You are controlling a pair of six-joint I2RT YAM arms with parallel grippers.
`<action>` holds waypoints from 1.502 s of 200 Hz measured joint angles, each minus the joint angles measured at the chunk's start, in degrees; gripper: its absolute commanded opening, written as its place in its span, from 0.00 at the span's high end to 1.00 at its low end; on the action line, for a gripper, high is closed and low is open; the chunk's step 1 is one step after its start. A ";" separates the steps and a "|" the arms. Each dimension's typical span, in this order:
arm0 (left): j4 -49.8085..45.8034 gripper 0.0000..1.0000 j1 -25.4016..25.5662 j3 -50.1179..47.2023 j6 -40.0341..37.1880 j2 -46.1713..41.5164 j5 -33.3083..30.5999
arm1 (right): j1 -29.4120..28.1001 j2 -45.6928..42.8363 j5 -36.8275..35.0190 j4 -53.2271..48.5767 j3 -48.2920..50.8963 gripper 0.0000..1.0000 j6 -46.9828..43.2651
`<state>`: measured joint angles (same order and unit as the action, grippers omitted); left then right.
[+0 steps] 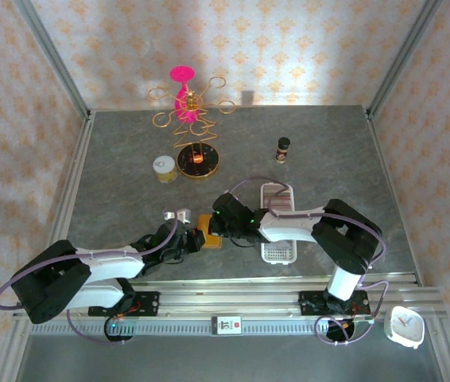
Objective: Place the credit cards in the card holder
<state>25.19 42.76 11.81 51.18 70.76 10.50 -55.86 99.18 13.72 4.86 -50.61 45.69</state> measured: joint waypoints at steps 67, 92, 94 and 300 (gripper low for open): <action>0.07 1.00 0.00 -0.04 0.00 0.00 0.00 | 0.00 0.00 -0.20 1.25 0.57 1.00 0.81; 0.04 1.00 0.00 -0.04 0.00 0.00 0.00 | 0.02 0.00 -0.17 1.88 0.72 1.00 1.07; 0.07 1.00 0.00 -0.04 0.00 0.00 0.00 | 0.02 0.00 -0.20 1.95 0.74 1.00 1.09; 0.31 1.00 0.00 -0.81 0.15 -1.03 -0.50 | -4.66 1.86 -9.77 4.68 1.51 1.00 2.03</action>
<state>25.50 42.76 11.00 51.33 69.73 10.00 -60.51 101.03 3.95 9.54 -49.10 47.72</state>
